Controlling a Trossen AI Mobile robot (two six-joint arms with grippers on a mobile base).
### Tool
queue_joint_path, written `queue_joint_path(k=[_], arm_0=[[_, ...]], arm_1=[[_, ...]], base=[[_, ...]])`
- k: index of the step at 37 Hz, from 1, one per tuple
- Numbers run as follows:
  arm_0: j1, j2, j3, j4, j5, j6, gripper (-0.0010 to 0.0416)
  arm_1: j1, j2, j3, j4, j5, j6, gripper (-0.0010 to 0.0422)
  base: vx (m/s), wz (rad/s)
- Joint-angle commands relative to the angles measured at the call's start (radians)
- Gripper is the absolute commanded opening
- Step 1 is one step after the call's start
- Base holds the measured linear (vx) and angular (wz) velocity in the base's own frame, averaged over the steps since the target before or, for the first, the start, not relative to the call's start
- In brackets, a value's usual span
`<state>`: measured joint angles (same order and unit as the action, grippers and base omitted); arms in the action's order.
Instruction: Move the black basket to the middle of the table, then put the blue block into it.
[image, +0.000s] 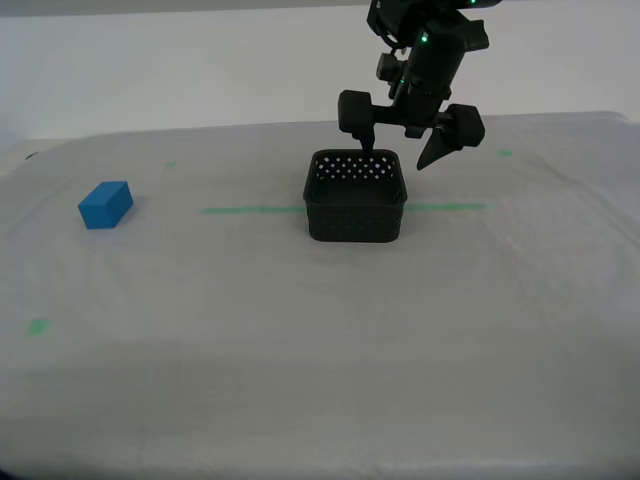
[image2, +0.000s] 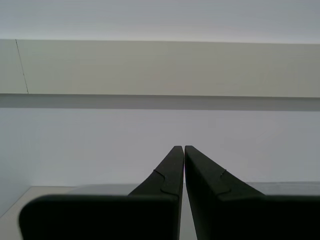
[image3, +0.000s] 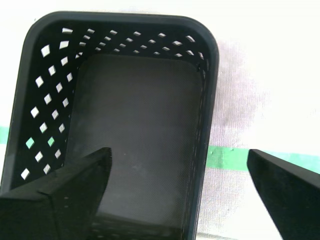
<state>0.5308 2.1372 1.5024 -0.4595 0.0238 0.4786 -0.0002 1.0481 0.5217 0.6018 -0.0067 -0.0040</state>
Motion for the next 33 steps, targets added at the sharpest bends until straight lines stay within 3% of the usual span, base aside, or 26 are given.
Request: queue_joint_path(k=[1,4,23,33], arm_0=[[0.002,-0.002,0.001,0.002,0.000,-0.035,0.0405],[0.002,-0.002,0.001,0.002,0.000,-0.058,0.0394],[0.014,-0.032,0.001,0.002,0.004,-0.068,0.0401],[0.015,-0.124,0.000,-0.058,0.055,-0.075,0.0400]], arm_1=[[0.000,0.000,0.002,0.005,-0.001,0.002,0.0000],[0.000,0.000,0.002,0.005,-0.001,0.002,0.0000],[0.000,0.000,0.002,0.005,0.000,0.002,0.0000],[0.000,0.000,0.002,0.006,0.000,0.002,0.0000]], base=[[0.000,0.000],[0.000,0.000],[0.000,0.000],[0.000,0.000]])
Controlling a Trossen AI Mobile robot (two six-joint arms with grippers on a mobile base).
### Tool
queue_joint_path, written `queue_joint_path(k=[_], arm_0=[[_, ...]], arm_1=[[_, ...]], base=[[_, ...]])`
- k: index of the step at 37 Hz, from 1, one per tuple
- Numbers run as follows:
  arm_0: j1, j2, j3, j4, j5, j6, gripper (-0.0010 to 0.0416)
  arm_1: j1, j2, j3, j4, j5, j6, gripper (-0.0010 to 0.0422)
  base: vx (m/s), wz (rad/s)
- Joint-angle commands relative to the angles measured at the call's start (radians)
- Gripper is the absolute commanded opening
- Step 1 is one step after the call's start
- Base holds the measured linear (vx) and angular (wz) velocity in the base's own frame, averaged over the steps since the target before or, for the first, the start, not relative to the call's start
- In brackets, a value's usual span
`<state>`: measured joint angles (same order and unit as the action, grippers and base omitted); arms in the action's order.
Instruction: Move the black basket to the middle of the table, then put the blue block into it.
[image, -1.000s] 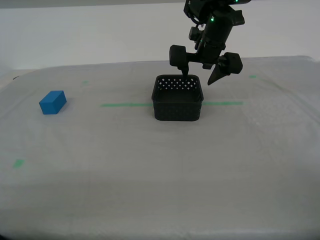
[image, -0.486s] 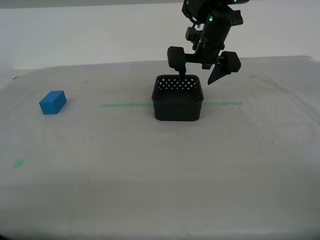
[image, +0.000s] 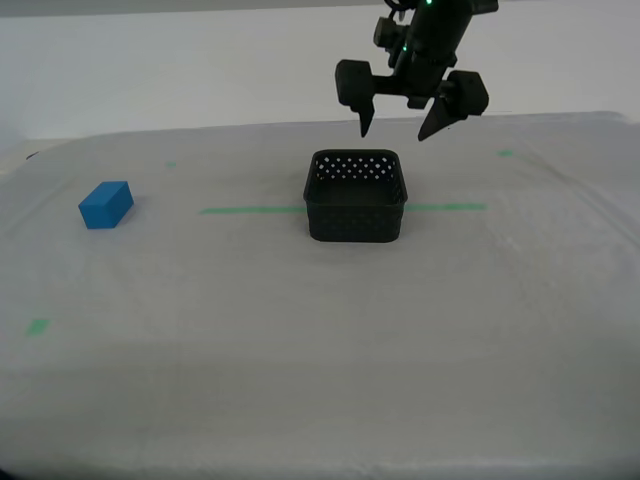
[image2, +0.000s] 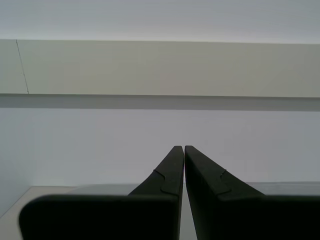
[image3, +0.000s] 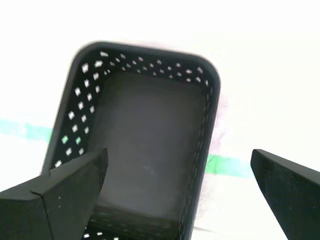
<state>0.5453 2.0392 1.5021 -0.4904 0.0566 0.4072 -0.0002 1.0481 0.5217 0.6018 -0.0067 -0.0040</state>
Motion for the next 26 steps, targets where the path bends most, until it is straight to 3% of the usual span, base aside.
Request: queue_joint_path(k=[1,11,19,26], arm_0=[[0.001,-0.037,0.000,-0.039,0.029,-0.008,0.0401],[0.001,-0.134,-0.011,-0.137,0.100,-0.050,0.0401],[-0.010,-0.205,-0.015,-0.199,0.124,-0.080,0.0401],[-0.032,-0.260,-0.015,-0.259,0.125,-0.127,0.0400]], arm_1=[[0.000,0.000,0.002,0.005,-0.001,0.002,0.0000],[0.000,0.000,0.002,0.005,-0.001,0.001,0.0000],[0.000,0.000,0.002,0.005,0.000,0.002,0.0000],[0.000,0.000,0.002,0.005,-0.001,0.002,0.0000]], base=[[0.000,0.000],[0.000,0.000],[0.000,0.000],[0.000,0.000]])
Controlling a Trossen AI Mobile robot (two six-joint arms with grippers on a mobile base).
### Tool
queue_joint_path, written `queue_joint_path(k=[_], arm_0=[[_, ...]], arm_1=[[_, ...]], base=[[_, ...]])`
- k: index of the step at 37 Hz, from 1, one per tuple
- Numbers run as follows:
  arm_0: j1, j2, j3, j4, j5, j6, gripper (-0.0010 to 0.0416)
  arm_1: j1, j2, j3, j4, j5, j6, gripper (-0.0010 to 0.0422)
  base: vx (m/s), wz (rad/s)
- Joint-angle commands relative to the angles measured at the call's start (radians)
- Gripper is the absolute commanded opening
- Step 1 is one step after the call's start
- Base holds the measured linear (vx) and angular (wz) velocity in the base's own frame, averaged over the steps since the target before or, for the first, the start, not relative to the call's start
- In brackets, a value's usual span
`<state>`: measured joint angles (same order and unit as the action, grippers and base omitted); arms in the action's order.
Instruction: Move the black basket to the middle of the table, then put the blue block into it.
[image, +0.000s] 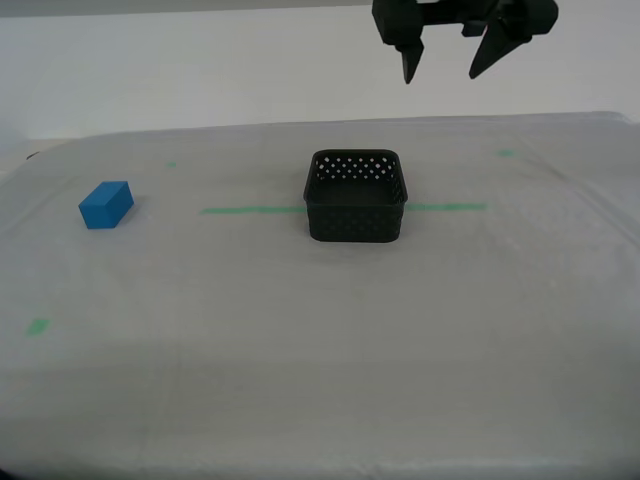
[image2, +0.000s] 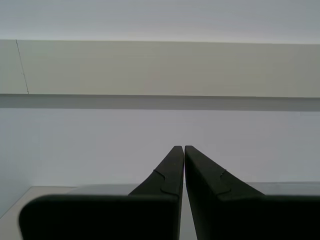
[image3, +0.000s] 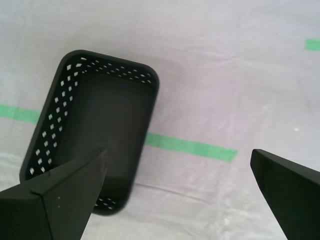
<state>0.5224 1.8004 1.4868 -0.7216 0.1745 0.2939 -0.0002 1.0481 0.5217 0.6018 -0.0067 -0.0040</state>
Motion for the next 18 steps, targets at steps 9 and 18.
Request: queue_joint_path(k=[9,18], arm_0=[[-0.052,-0.084,-0.009,-0.090,0.007,-0.063,0.0400],[-0.099,-0.170,-0.114,-0.050,0.007,-0.070,0.0400]], arm_1=[[0.000,0.000,0.002,0.005,0.000,0.002,0.0000],[0.000,0.000,0.002,0.005,0.000,0.002,0.0000]], base=[[0.000,0.000],[0.000,0.000]])
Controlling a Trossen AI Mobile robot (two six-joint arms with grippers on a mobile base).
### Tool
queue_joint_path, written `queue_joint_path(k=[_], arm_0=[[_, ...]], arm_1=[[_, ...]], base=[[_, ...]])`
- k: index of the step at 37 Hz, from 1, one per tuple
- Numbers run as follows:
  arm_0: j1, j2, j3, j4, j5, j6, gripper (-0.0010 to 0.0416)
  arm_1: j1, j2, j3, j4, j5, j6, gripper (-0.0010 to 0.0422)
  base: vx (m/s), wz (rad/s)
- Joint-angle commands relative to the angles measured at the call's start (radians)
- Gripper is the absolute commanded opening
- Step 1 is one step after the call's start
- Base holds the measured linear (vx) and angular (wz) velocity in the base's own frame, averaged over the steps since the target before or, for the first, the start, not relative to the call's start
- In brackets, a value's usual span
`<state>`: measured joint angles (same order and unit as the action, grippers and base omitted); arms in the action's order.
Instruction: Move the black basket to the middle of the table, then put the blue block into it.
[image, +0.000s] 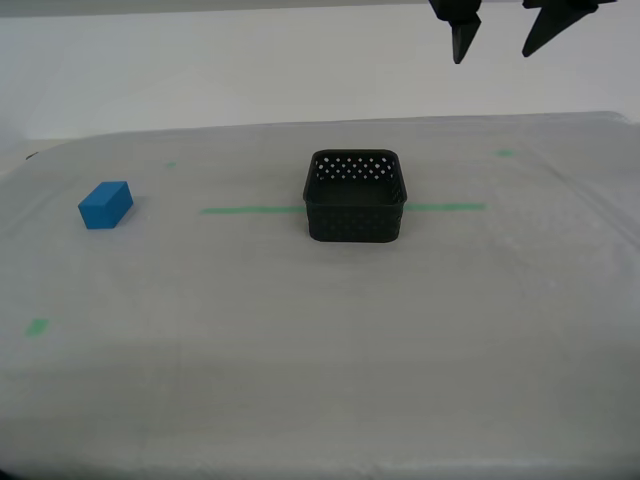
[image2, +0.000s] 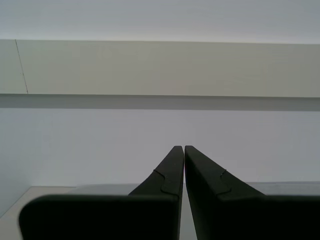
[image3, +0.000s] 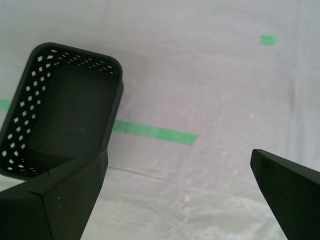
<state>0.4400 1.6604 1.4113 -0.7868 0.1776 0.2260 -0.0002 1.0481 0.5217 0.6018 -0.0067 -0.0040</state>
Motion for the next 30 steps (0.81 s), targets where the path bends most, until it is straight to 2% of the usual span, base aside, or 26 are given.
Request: queue_joint_path(k=[1,11,18,23,30], arm_0=[[-0.023,-0.042,-0.056,0.022,0.003,-0.002,0.0400],[-0.094,-0.143,-0.202,0.074,0.003,0.000,0.0400],[-0.138,-0.175,-0.249,0.077,0.003,-0.006,0.0400],[-0.167,-0.188,-0.277,0.103,0.003,-0.029,0.0400],[-0.213,-0.189,-0.312,0.156,-0.028,-0.040,0.0400]], arm_1=[[0.000,0.000,0.002,0.005,-0.001,0.002,0.0000],[0.000,0.000,0.002,0.005,0.000,0.002,0.0000],[0.000,0.000,0.002,0.005,0.000,0.002,0.0000],[0.000,0.000,0.002,0.005,0.000,0.002,0.0000],[0.000,0.000,0.002,0.005,-0.001,0.002,0.0000]], base=[[0.000,0.000],[0.000,0.000],[0.000,0.000],[0.000,0.000],[0.000,0.000]])
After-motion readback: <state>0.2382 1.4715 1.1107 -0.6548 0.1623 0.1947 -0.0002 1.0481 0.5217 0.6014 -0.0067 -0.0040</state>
